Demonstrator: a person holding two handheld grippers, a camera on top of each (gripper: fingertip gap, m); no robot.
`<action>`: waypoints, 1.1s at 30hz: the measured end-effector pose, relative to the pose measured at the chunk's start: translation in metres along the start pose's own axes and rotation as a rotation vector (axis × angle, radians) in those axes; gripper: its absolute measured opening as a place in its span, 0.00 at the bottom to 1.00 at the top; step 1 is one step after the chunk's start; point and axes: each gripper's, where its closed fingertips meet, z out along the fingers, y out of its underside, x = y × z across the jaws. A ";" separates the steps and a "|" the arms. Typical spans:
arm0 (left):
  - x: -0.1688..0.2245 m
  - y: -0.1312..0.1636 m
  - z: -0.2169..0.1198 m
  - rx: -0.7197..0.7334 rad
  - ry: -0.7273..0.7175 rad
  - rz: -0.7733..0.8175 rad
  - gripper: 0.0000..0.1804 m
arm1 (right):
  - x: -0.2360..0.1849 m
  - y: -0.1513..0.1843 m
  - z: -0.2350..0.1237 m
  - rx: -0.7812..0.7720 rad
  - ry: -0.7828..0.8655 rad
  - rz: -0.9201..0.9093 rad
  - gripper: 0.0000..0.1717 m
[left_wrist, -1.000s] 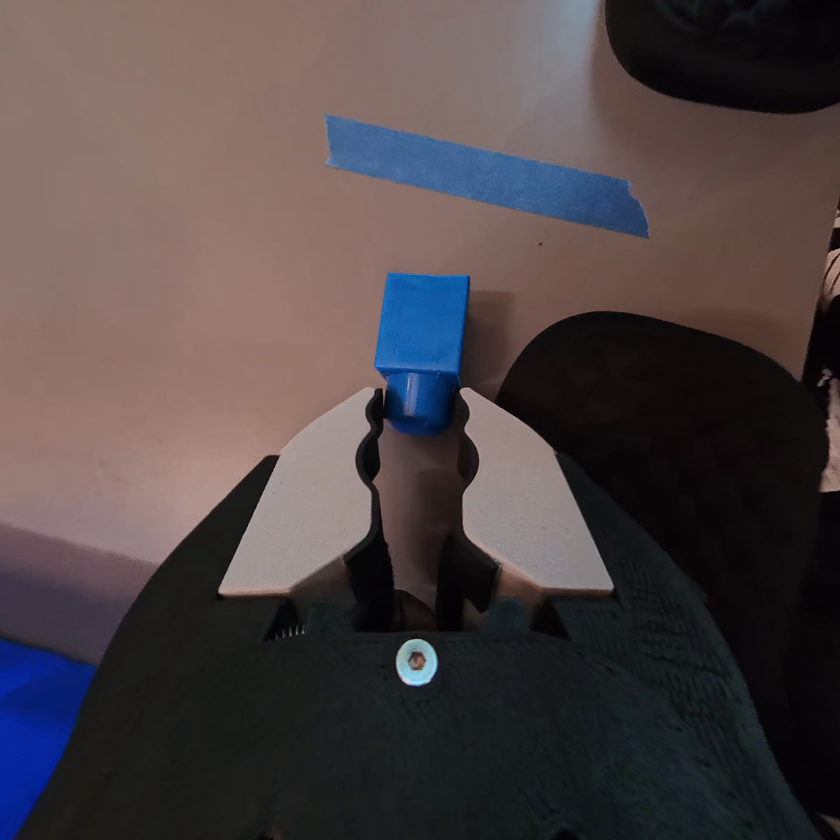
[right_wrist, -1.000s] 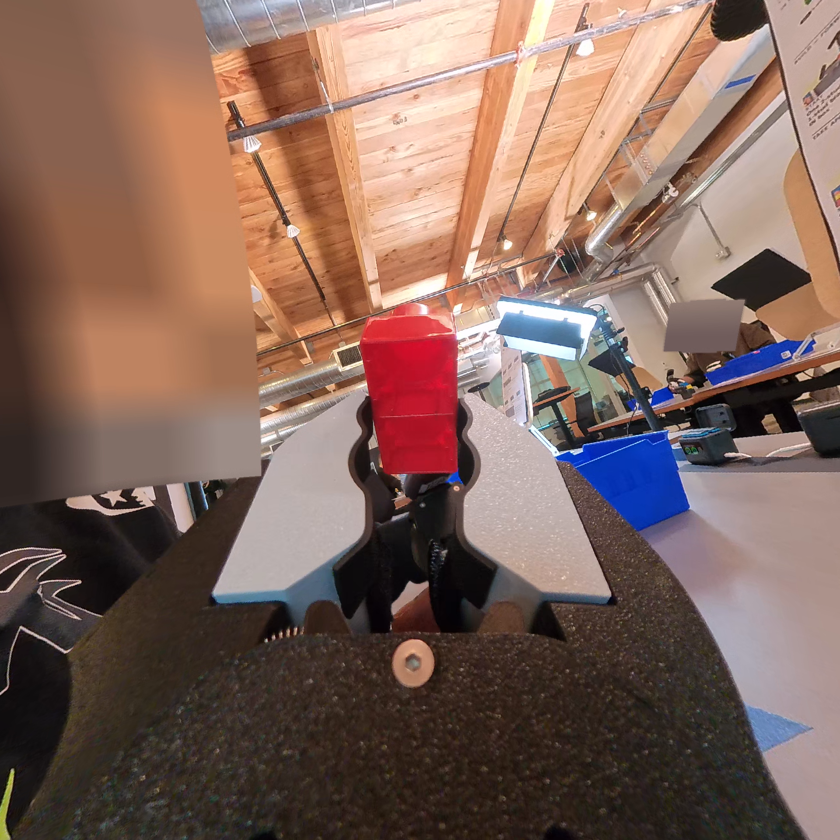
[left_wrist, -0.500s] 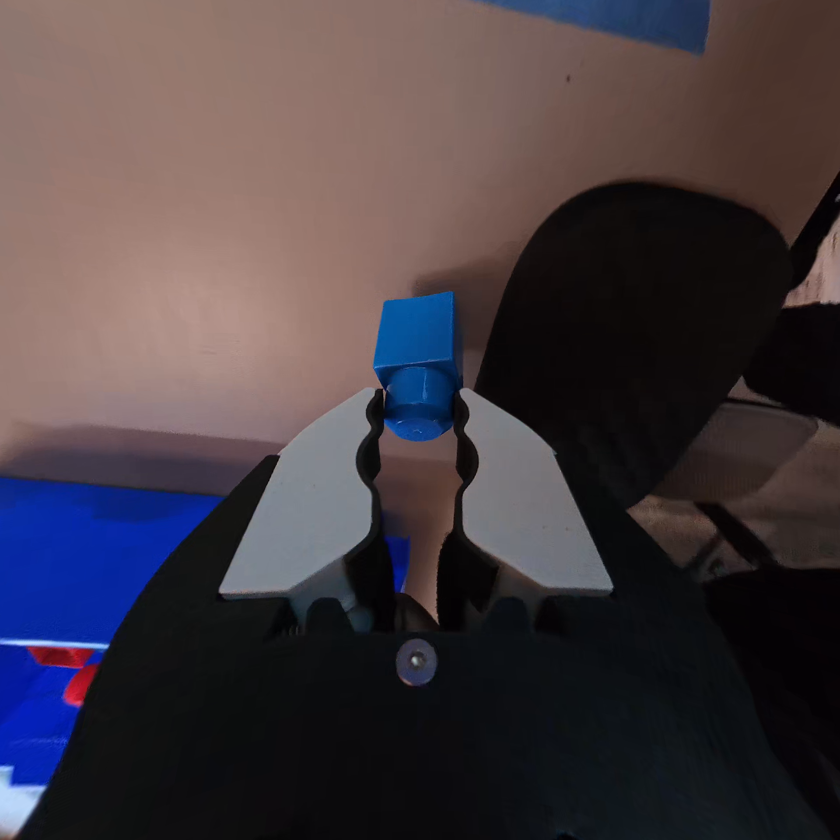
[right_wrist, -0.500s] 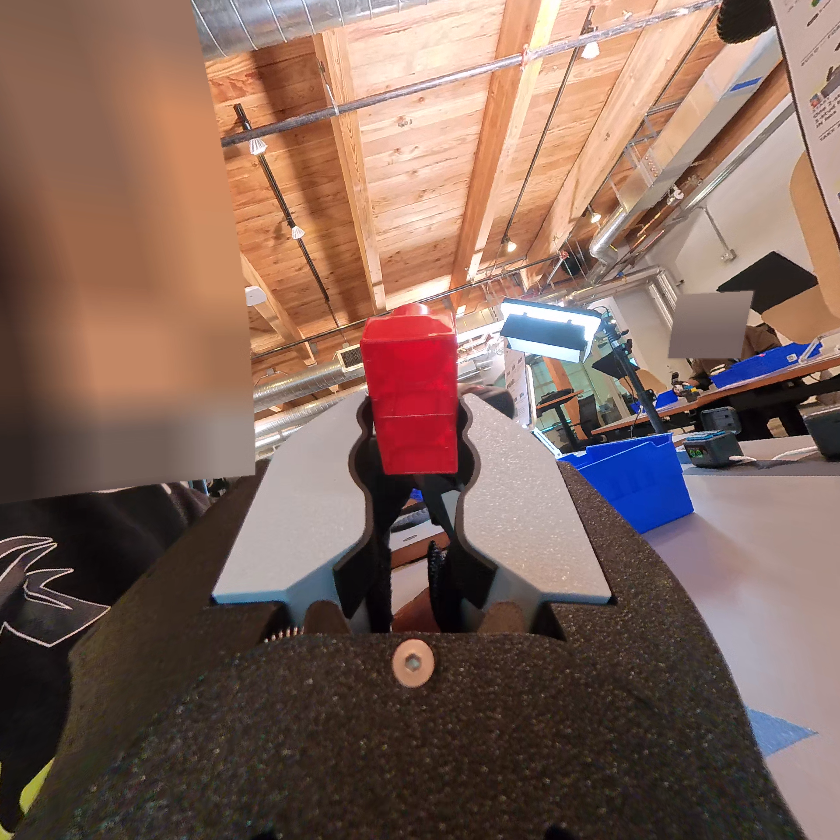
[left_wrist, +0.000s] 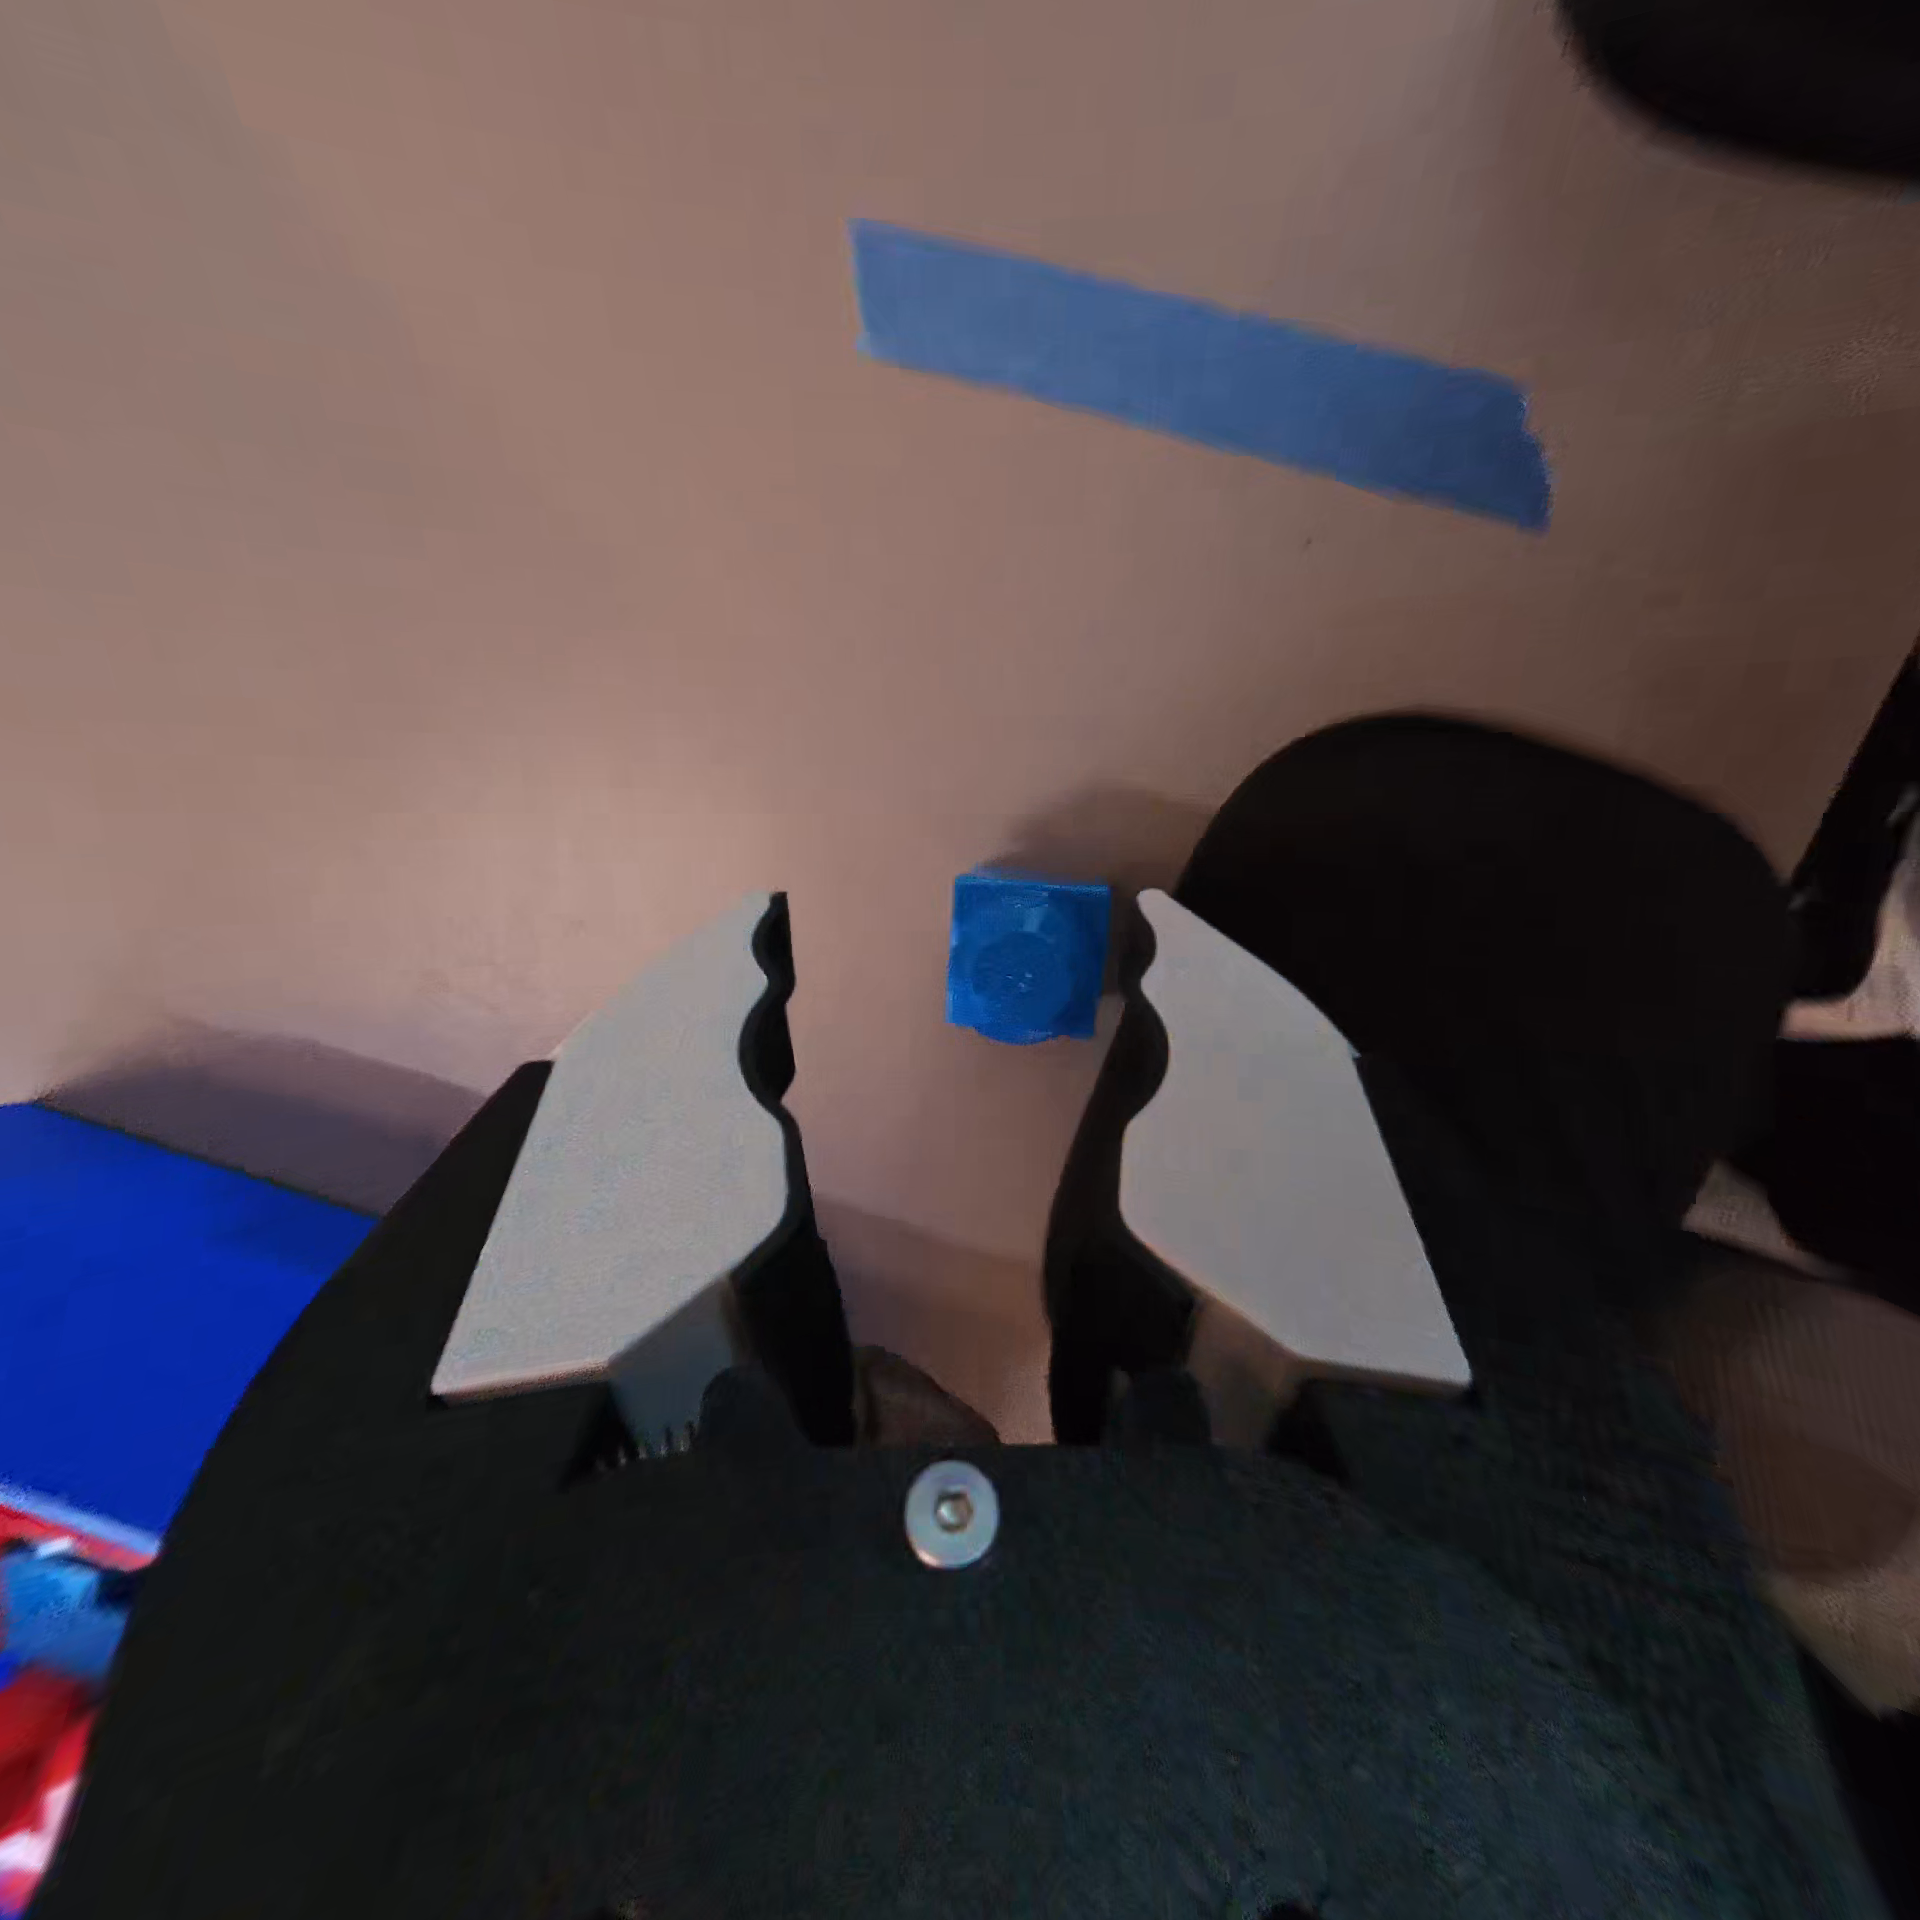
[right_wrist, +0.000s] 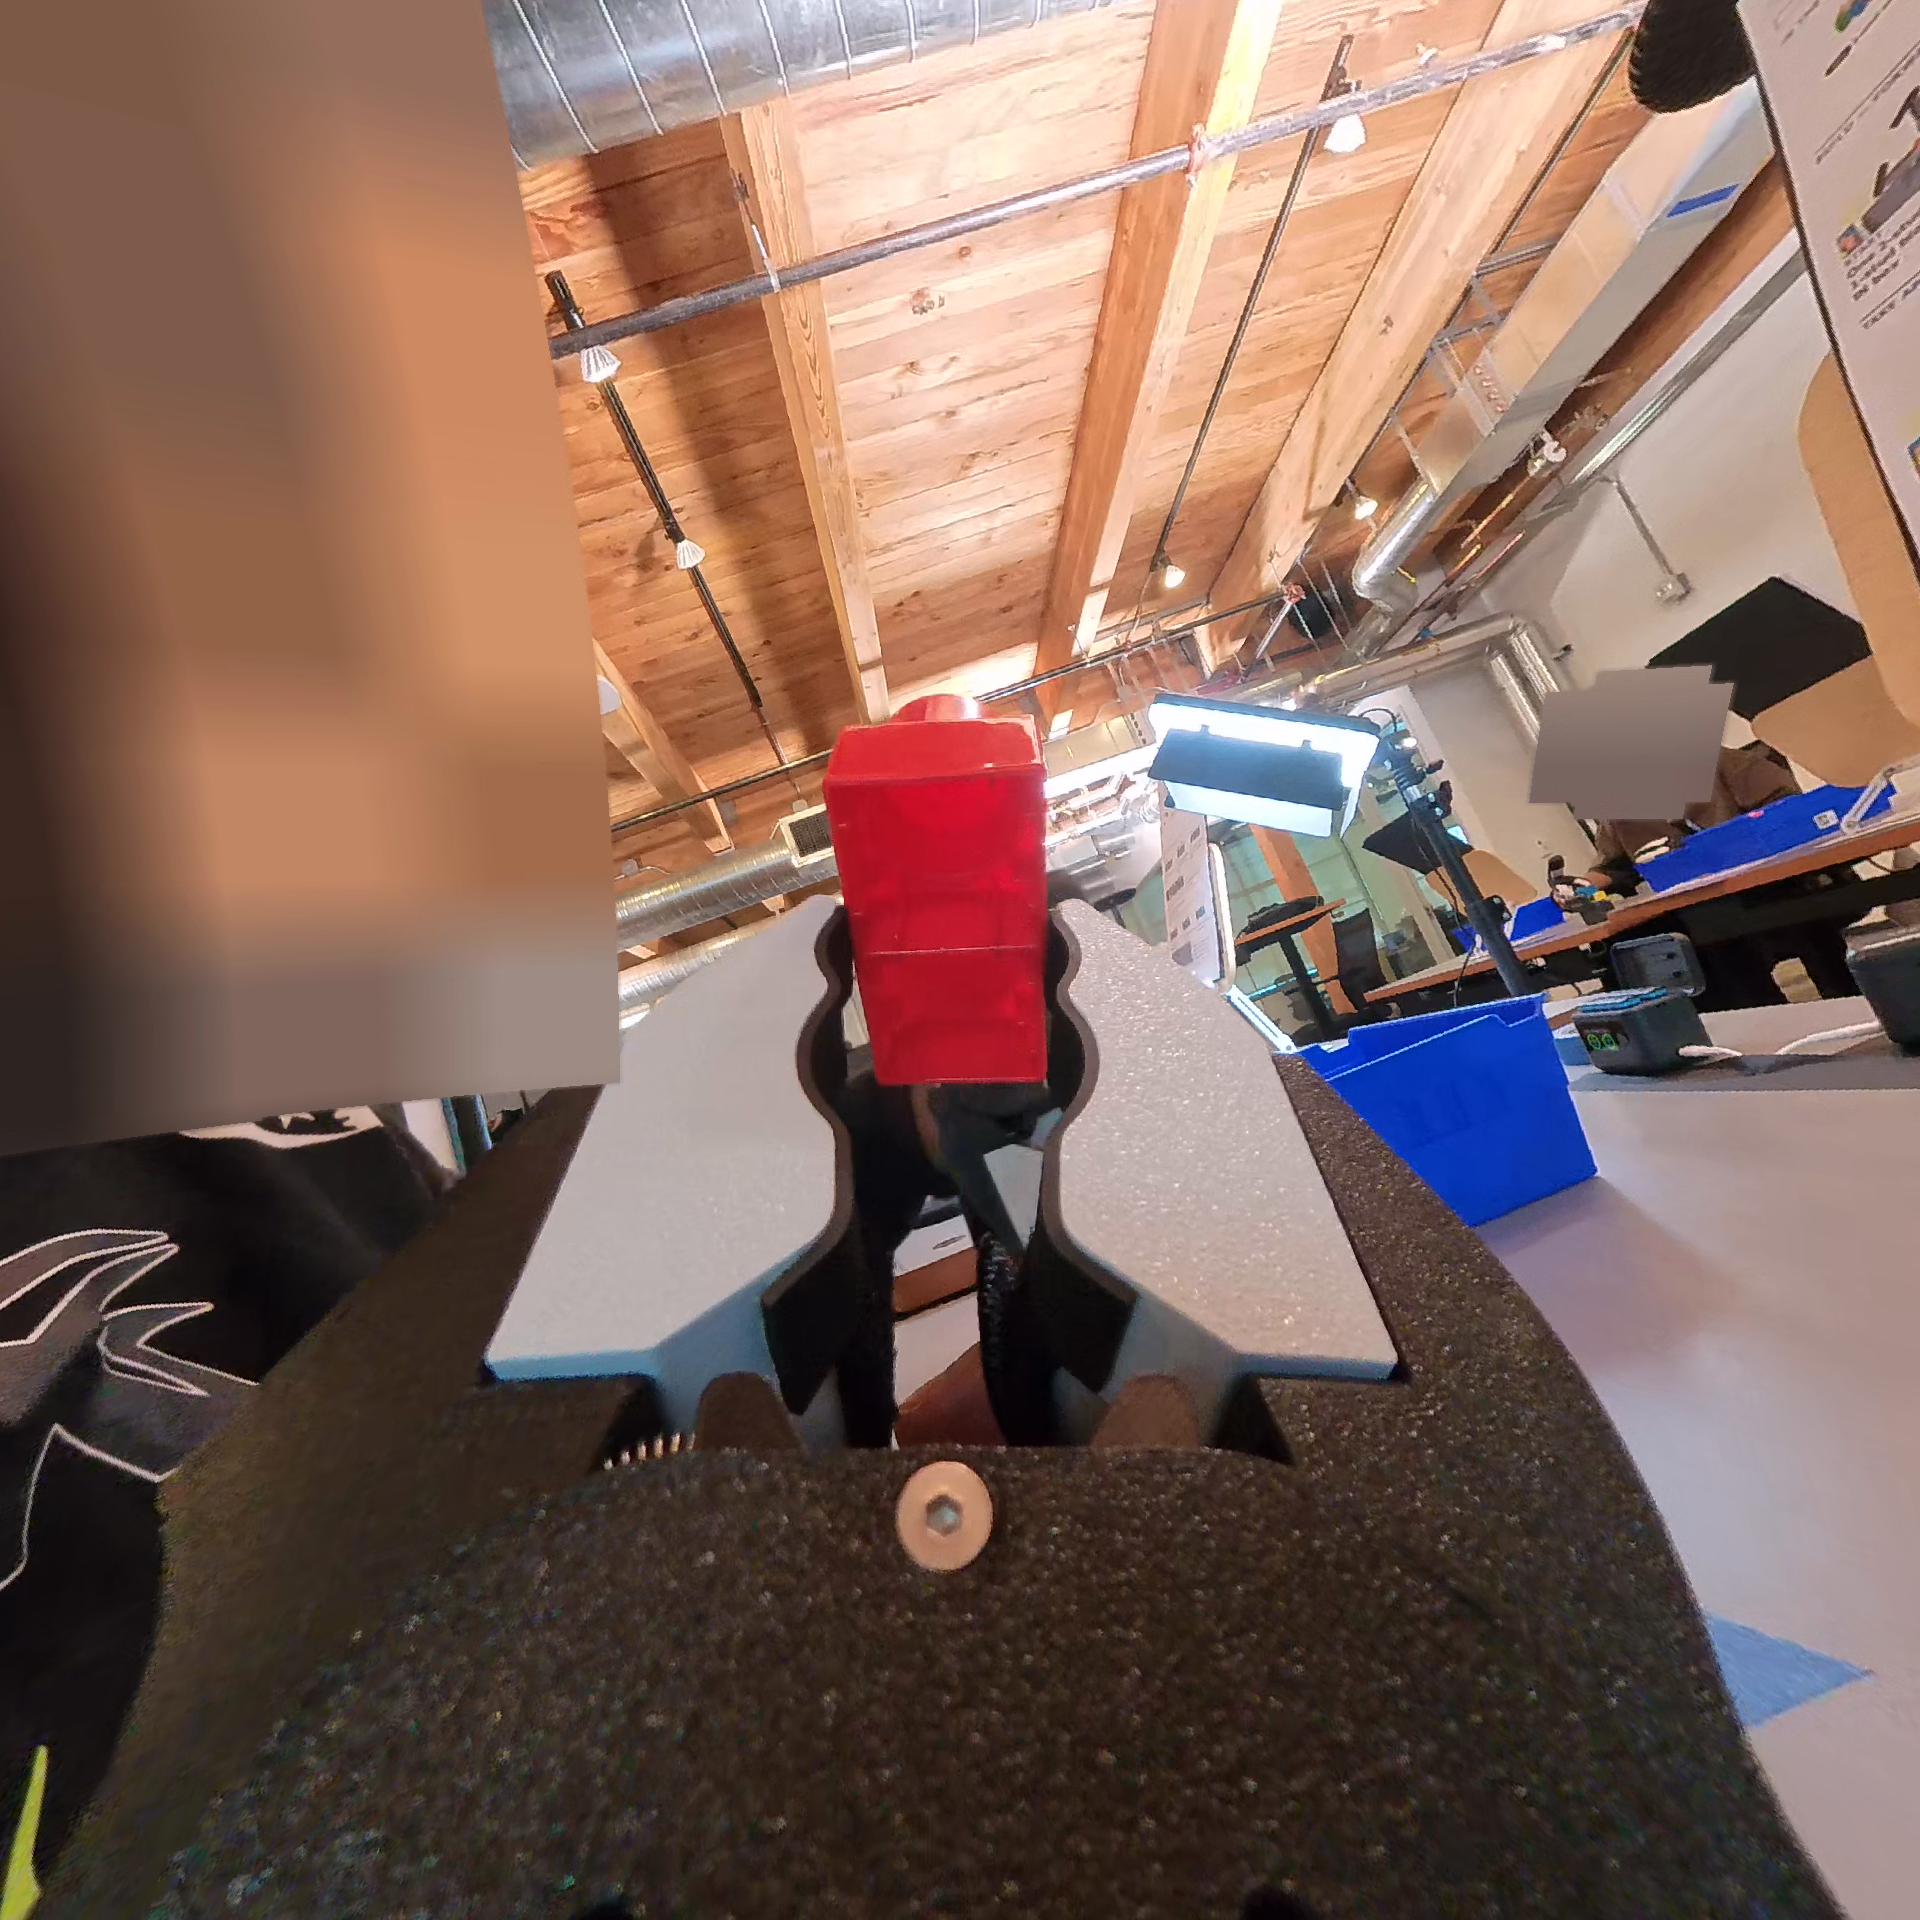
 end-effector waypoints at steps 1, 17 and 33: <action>0.005 0.002 0.000 0.053 0.004 -0.029 0.34 | 0.000 0.000 0.000 -0.001 0.000 0.003 0.21; 0.021 0.024 0.032 -0.092 0.164 -0.037 0.20 | 0.001 0.003 0.000 -0.019 0.010 -0.008 0.21; 0.048 -0.126 -0.143 1.300 0.483 -0.291 0.20 | -0.002 0.018 0.008 -0.370 -0.028 0.010 0.21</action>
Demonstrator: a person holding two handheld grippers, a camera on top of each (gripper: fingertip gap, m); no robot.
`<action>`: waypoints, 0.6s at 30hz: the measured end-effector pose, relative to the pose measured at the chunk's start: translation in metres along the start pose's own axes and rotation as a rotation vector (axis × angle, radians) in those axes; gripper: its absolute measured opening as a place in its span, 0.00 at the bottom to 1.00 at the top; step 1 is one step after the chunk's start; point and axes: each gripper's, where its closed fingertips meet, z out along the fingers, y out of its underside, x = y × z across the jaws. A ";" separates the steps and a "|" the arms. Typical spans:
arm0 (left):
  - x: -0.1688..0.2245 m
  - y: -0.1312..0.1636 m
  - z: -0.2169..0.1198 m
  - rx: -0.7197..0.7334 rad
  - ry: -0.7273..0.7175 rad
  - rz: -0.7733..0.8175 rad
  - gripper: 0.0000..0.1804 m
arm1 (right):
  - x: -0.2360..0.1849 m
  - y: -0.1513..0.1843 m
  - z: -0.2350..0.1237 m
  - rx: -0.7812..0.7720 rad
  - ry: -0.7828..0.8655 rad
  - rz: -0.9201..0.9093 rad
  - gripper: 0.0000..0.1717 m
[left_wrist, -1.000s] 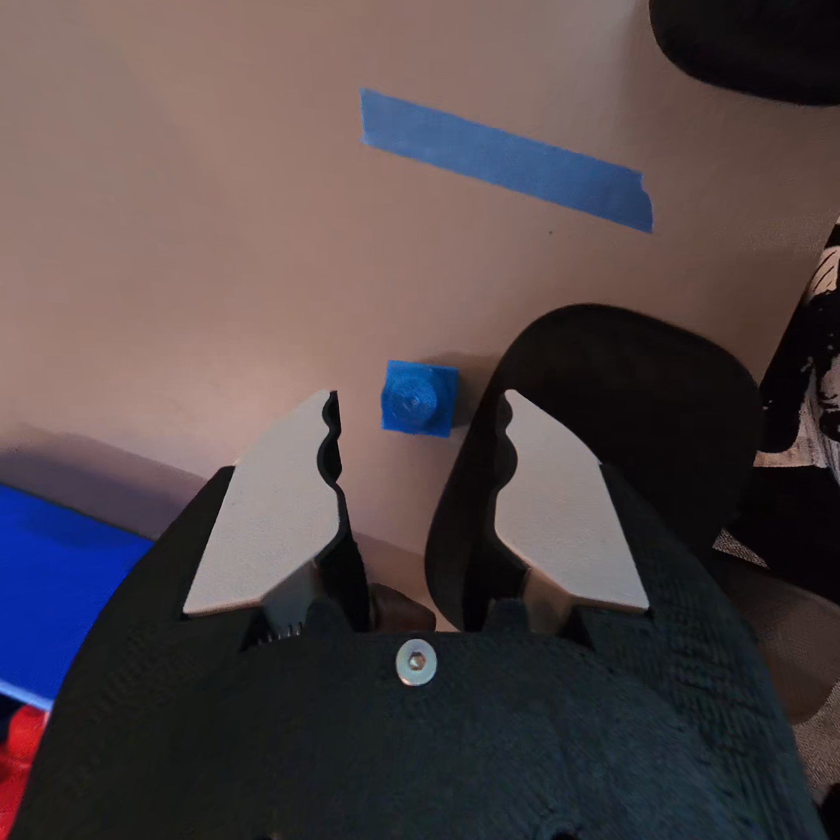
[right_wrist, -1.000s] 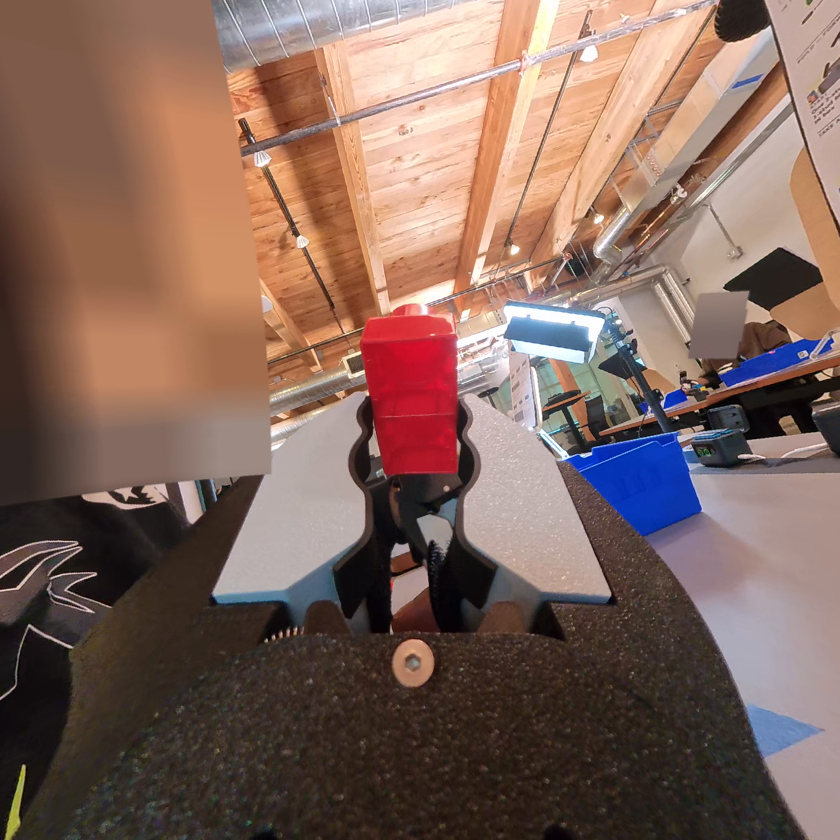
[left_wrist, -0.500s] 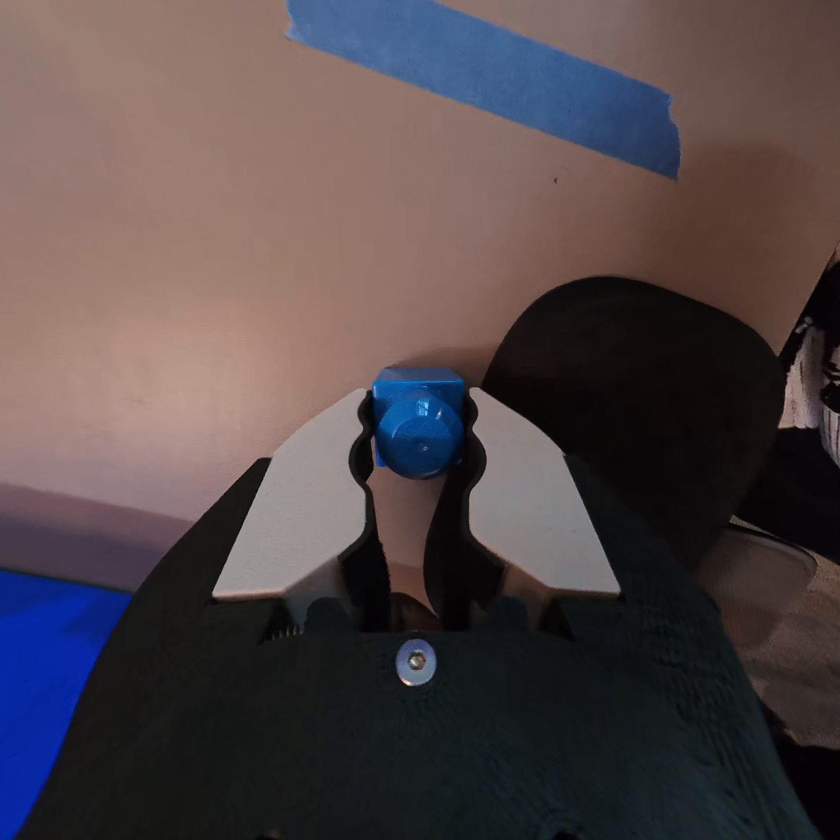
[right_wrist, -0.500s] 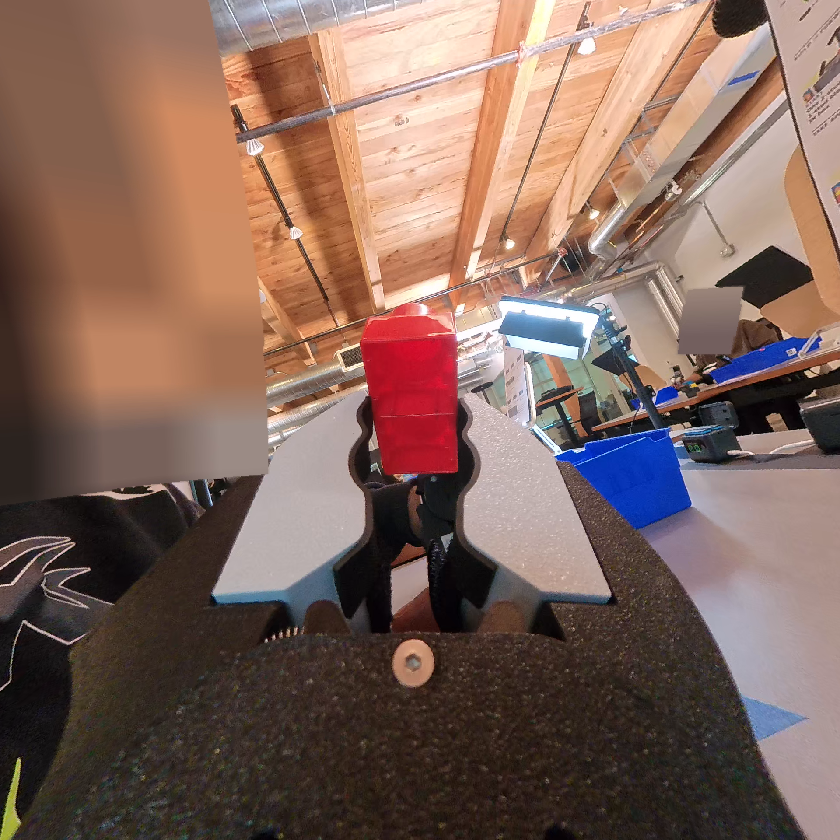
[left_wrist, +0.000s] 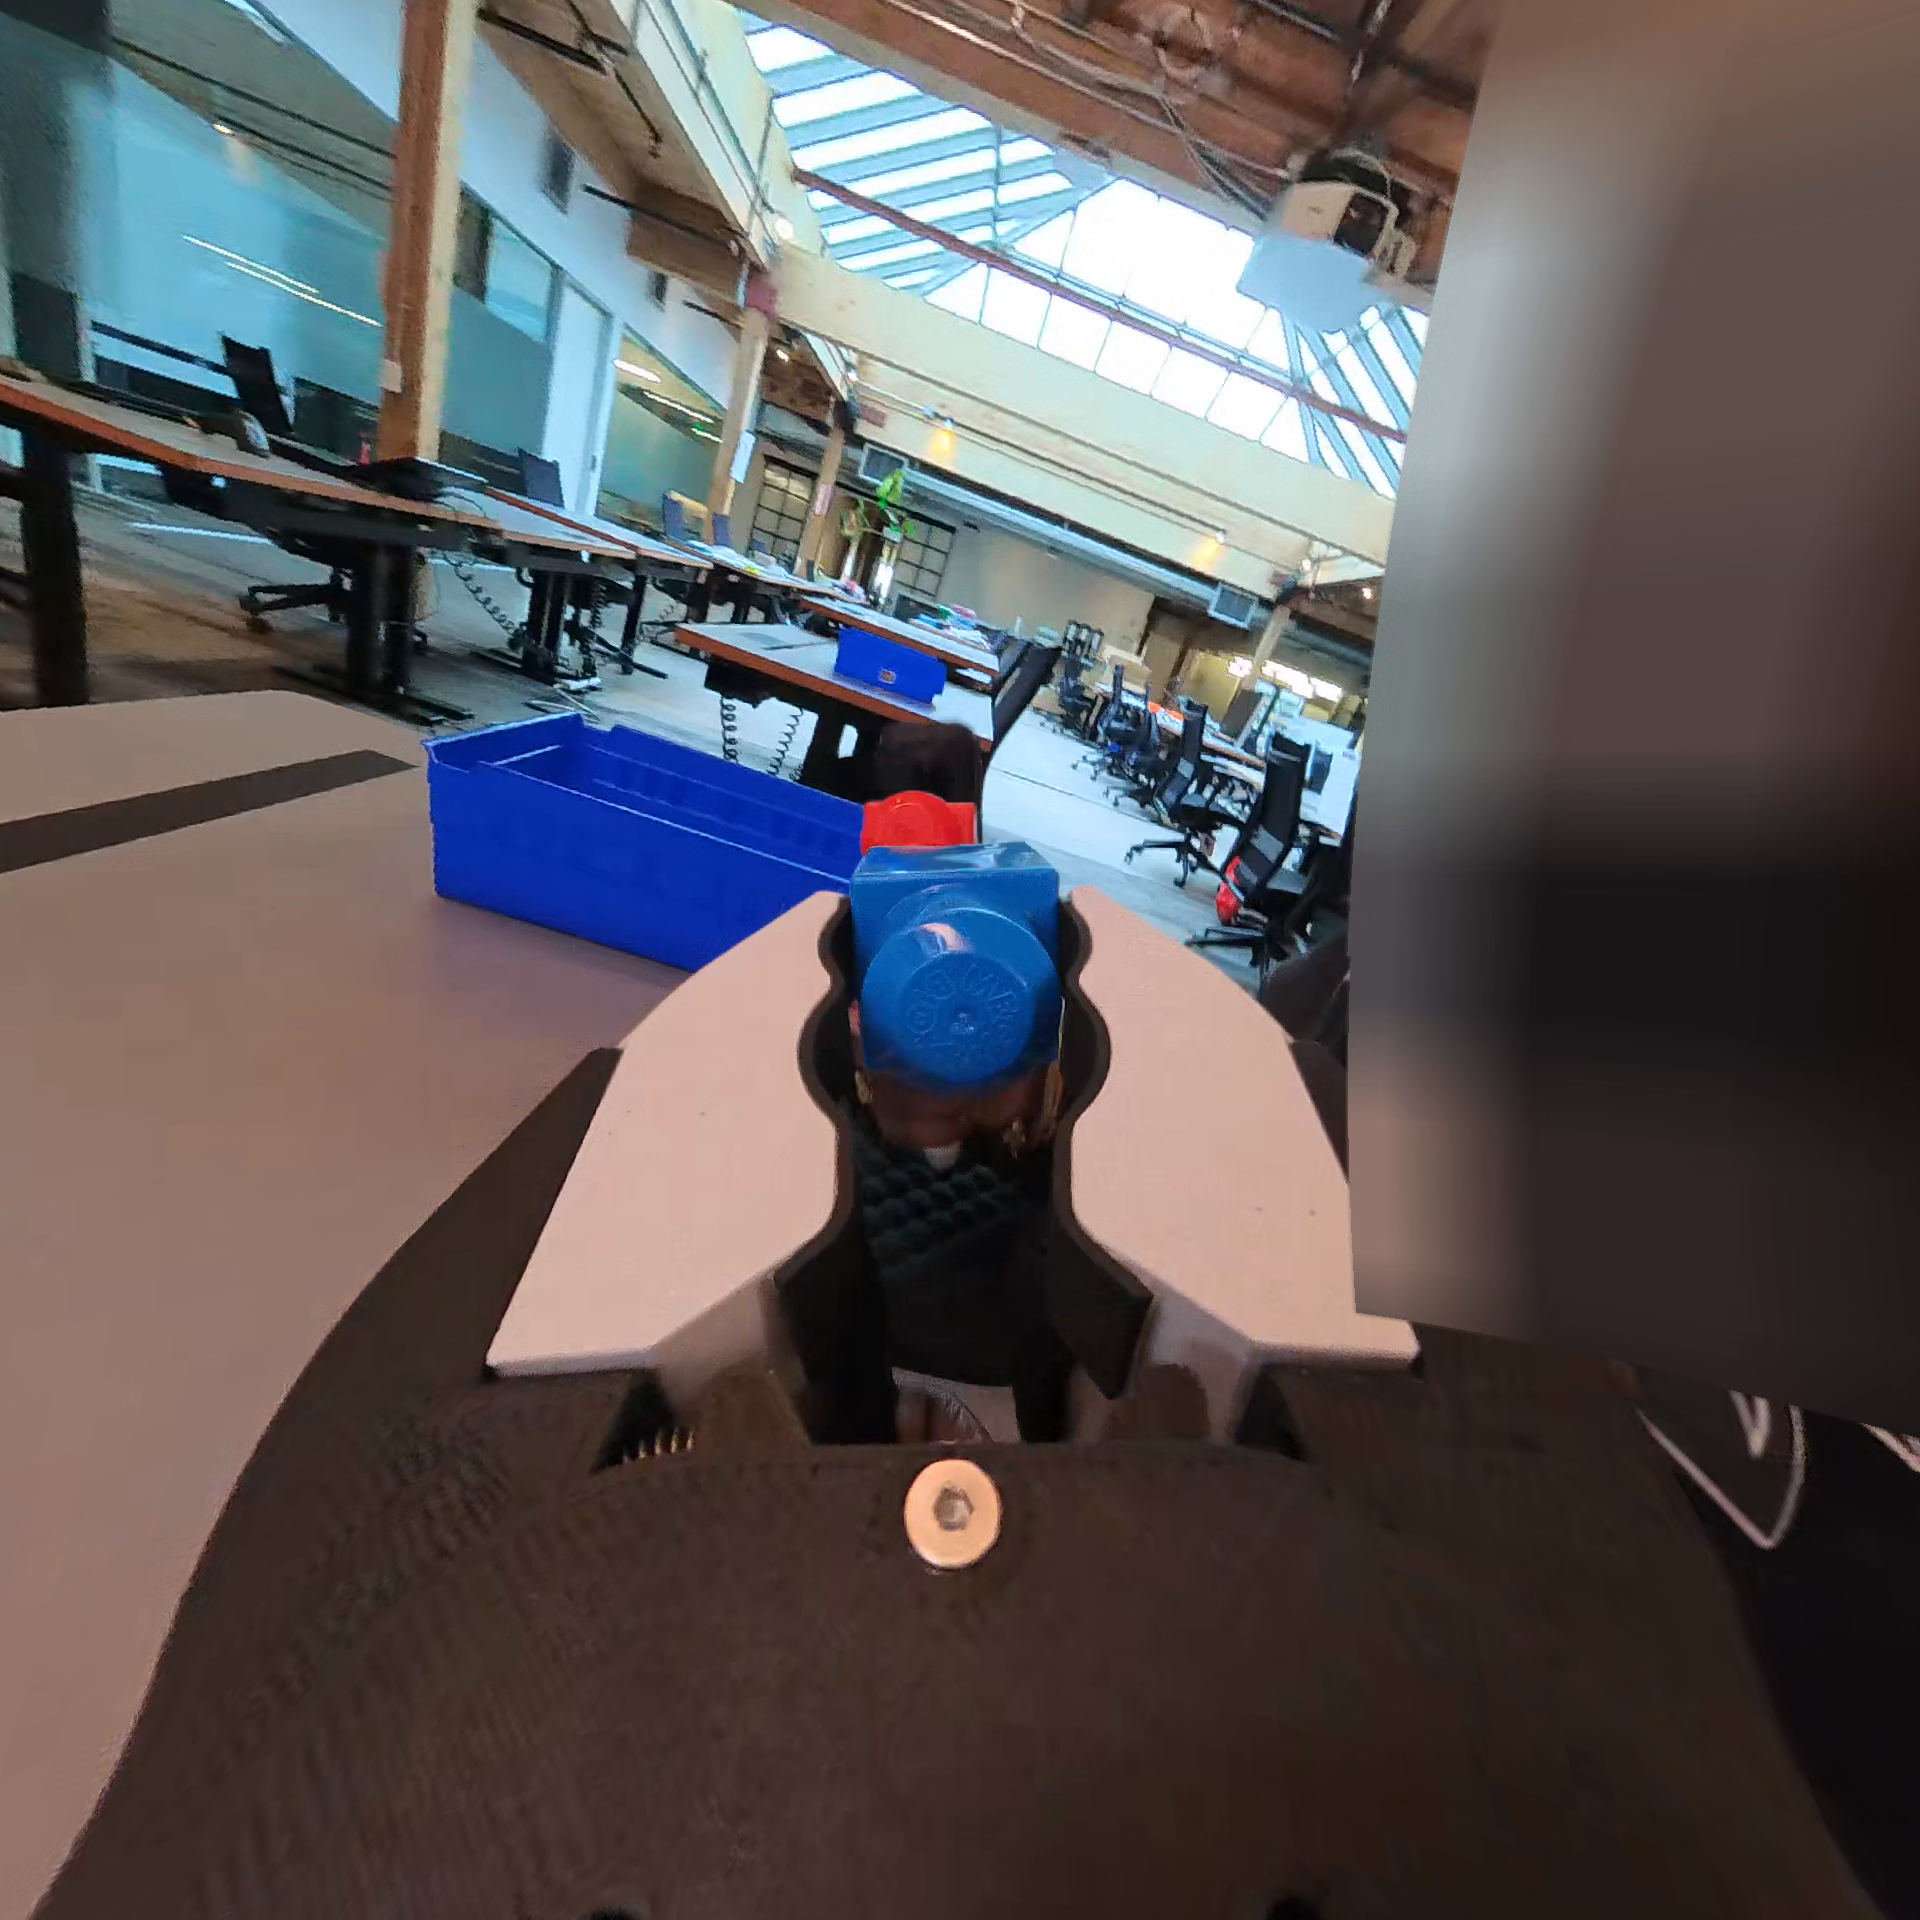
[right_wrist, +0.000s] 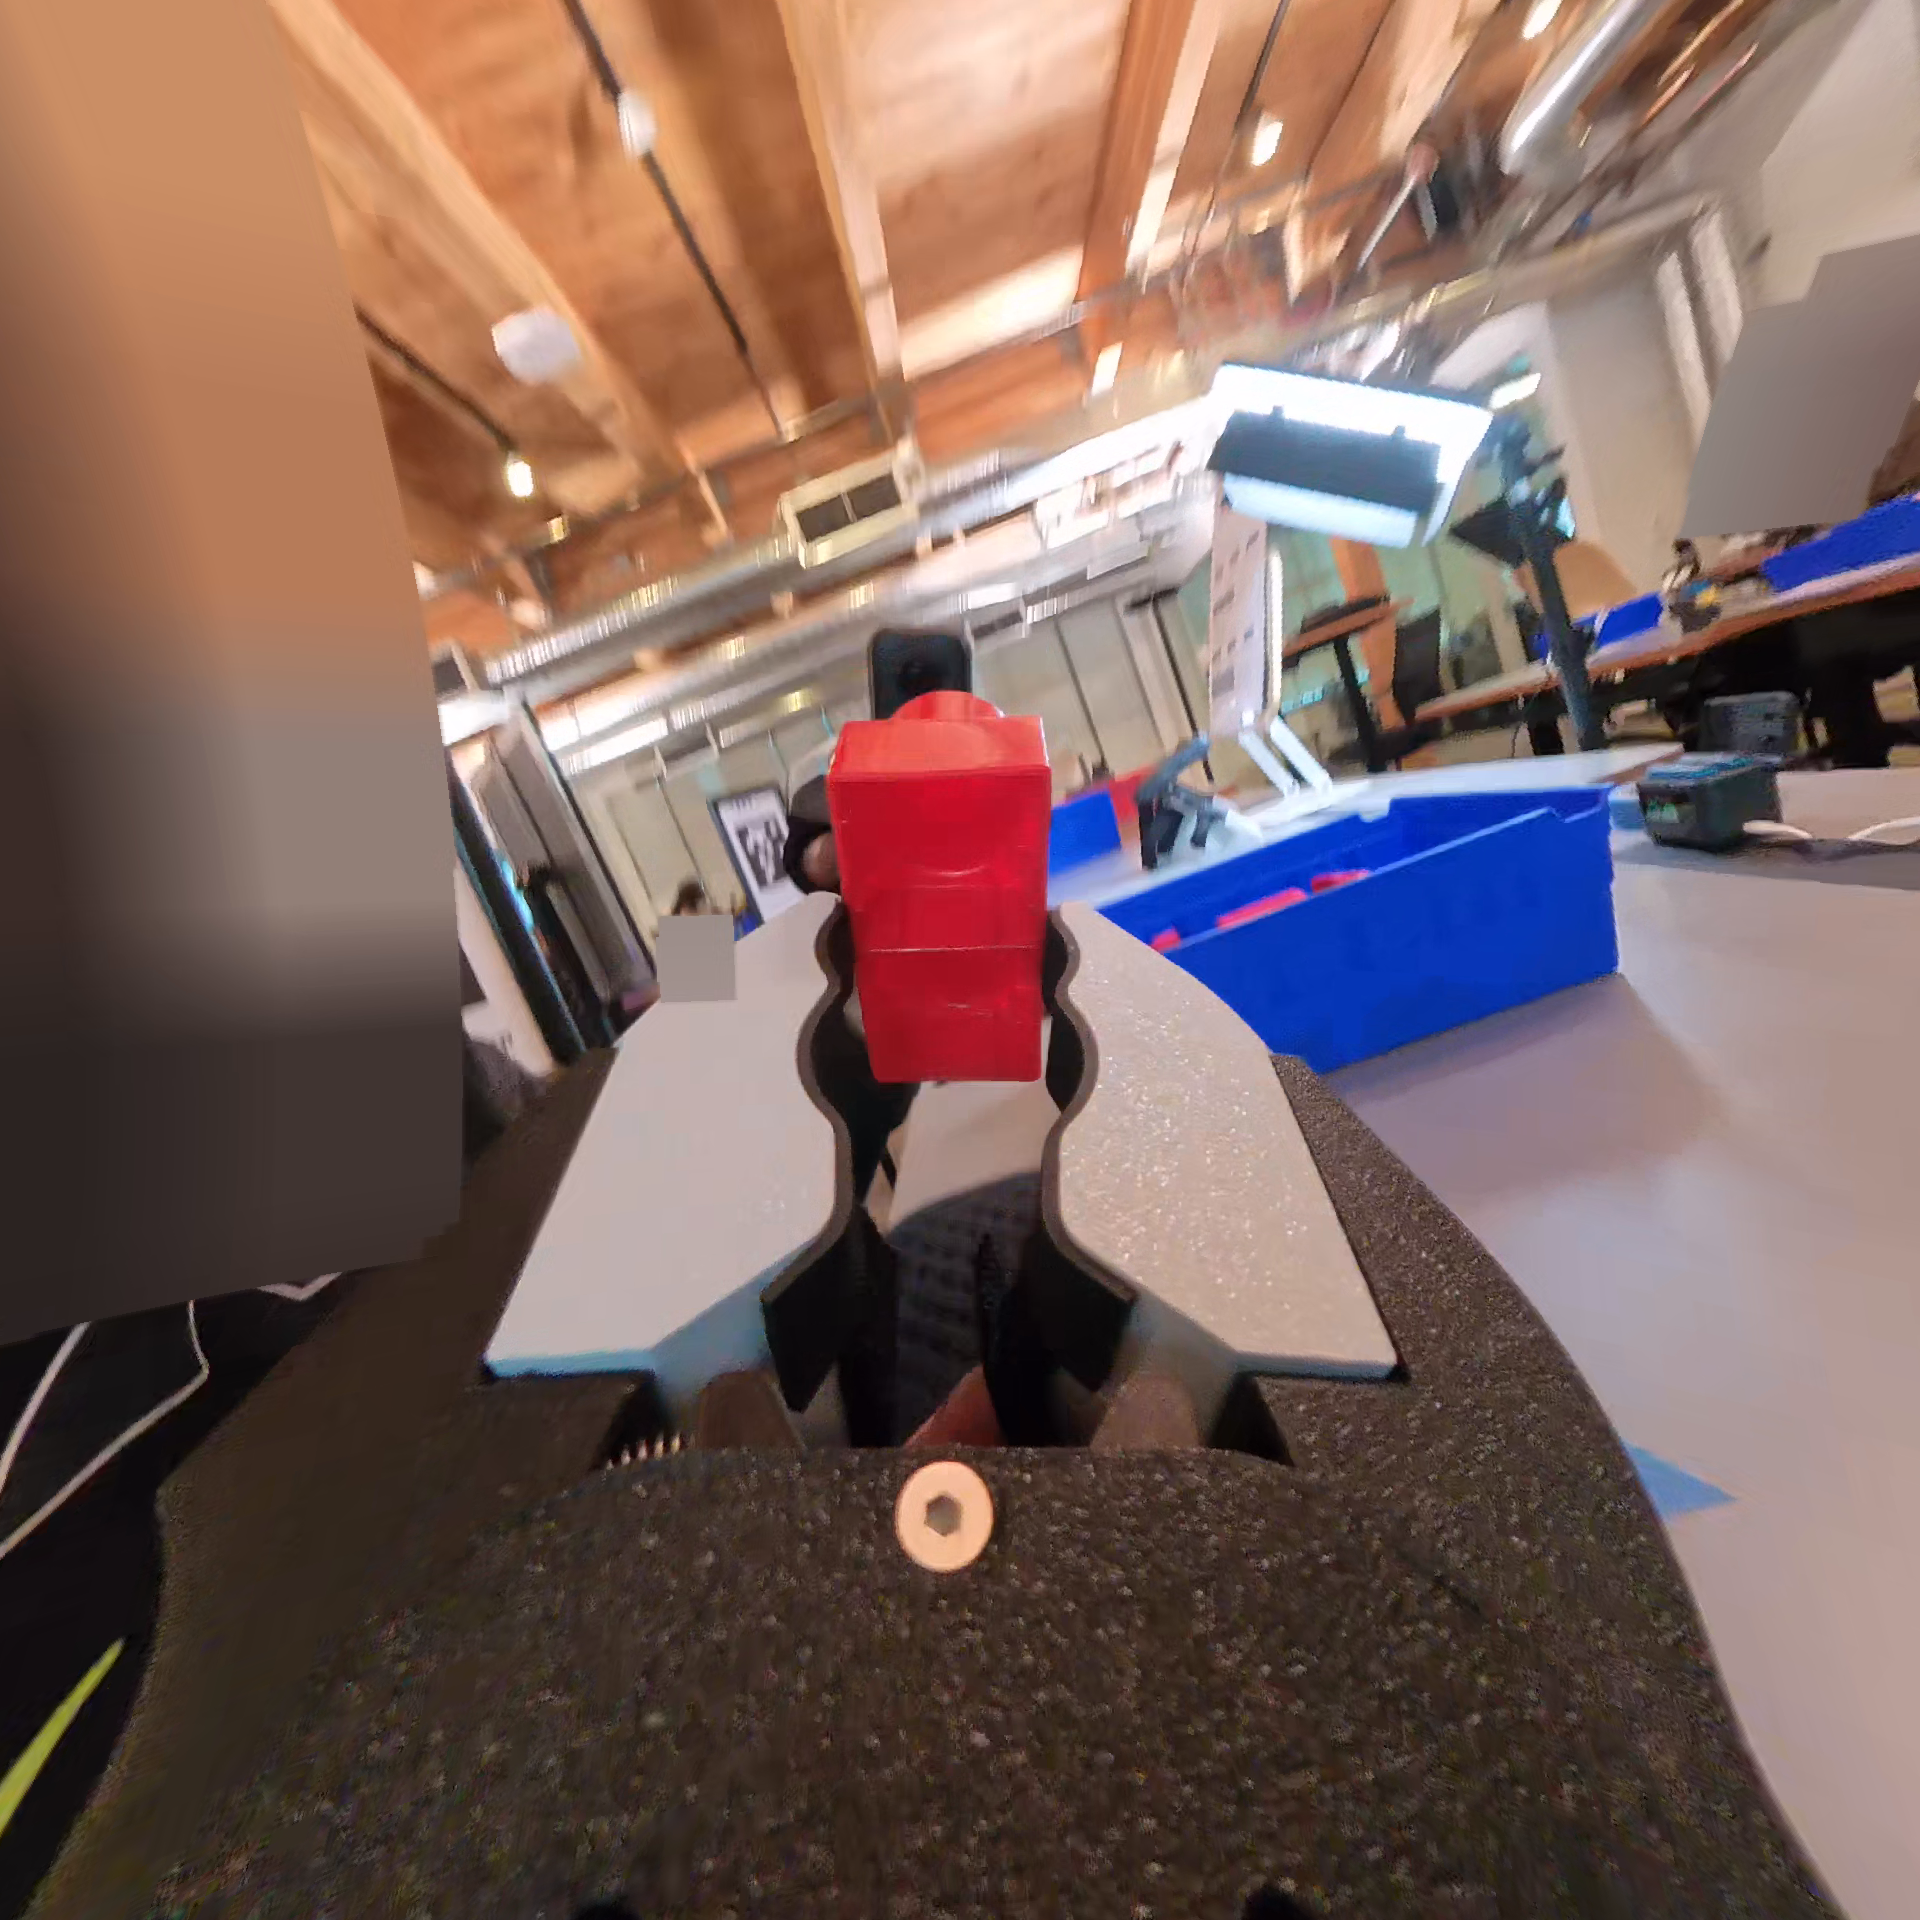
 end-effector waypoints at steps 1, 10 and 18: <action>0.001 0.004 0.005 -0.020 0.020 0.017 0.20 | -0.002 0.002 0.001 -0.063 -0.012 -0.029 0.21; -0.002 0.022 0.023 -0.078 0.061 0.131 0.20 | -0.006 0.016 0.001 -0.221 -0.068 -0.217 0.21; 0.003 0.032 0.031 -0.112 0.073 0.212 0.20 | -0.008 0.027 0.009 -0.275 -0.101 -0.188 0.21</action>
